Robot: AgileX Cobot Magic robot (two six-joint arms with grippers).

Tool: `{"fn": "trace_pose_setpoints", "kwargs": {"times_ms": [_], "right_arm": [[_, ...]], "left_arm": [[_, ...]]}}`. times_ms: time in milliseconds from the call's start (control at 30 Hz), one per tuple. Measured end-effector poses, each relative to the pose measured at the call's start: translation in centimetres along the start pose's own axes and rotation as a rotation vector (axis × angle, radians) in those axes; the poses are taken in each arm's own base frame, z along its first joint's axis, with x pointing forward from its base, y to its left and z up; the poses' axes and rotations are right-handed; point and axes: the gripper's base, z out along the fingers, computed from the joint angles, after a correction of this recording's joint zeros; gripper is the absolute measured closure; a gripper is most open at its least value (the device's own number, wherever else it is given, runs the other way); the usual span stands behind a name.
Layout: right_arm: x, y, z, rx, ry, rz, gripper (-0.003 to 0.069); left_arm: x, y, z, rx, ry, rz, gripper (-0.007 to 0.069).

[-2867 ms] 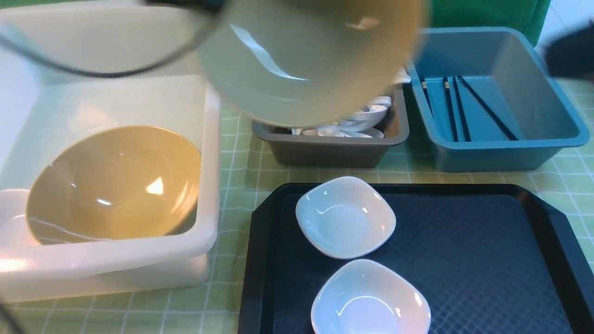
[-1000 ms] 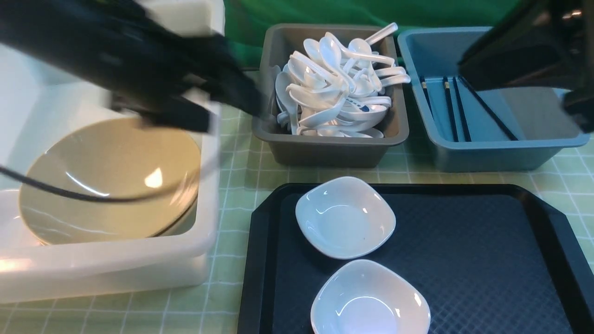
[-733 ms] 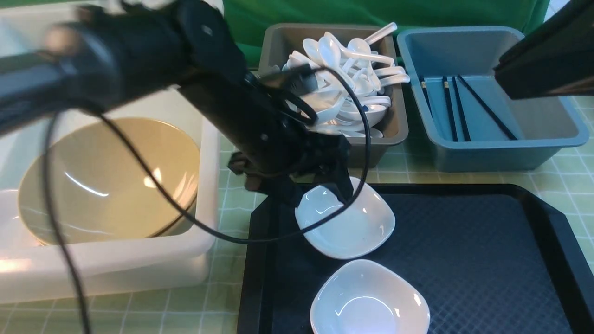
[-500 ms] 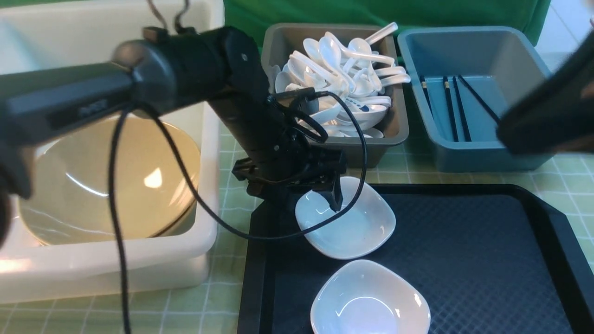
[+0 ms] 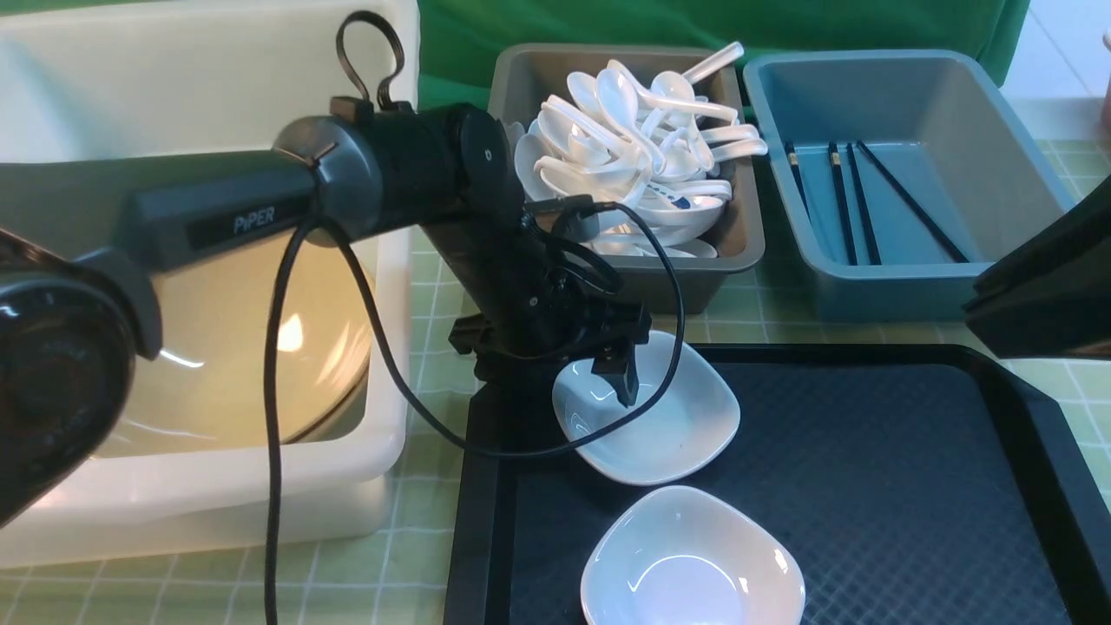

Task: On green table put chopsticks spoon bowls plates into blue grey white boxes.
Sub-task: 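Grasp the small white bowl on the black tray by its rim with the left gripper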

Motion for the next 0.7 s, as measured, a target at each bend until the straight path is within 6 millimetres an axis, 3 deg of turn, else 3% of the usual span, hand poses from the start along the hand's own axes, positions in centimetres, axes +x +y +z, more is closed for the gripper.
{"fn": "trace_pose_setpoints", "kwargs": {"times_ms": [67, 133, 167, 200, 233, 267, 300, 533, 700], "right_arm": [[0.0, 0.0, 0.0, 0.0, 0.0, 0.001, 0.054], [0.0, 0.0, 0.0, 0.0, 0.0, 0.002, 0.0538], [0.0, 0.0, 0.0, 0.0, 0.0, 0.002, 0.0537], [0.0, 0.0, 0.0, 0.0, 0.0, 0.002, 0.0535], [0.0, 0.0, 0.0, 0.0, 0.0, 0.002, 0.0535], [0.0, 0.0, 0.0, 0.0, 0.0, 0.005, 0.0532], [0.0, 0.0, 0.0, 0.0, 0.0, 0.007, 0.0531], [0.0, 0.0, 0.0, 0.0, 0.0, 0.004, 0.0526], [0.0, 0.0, 0.0, 0.002, -0.001, -0.013, 0.0519]], "left_arm": [[0.0, 0.1, 0.0, 0.0, 0.003, 0.002, 0.0107], [0.0, 0.2, 0.0, 0.001, 0.01, 0.004, 0.0238], [0.0, 0.2, 0.0, 0.001, 0.012, 0.004, 0.0251], [0.0, 0.5, -0.1, 0.002, 0.016, 0.0, 0.0379], [0.0, 0.5, -0.1, 0.002, 0.018, 0.001, 0.0379], [0.0, 0.7, -0.1, 0.003, 0.018, 0.002, 0.0499], [-0.1, 0.9, -0.2, 0.007, 0.019, 0.003, 0.0552], [-0.2, 0.7, -1.8, 0.134, 0.015, 0.014, 0.061], [0.2, 0.4, -5.7, 0.243, -0.015, 0.066, 0.0609]]}}
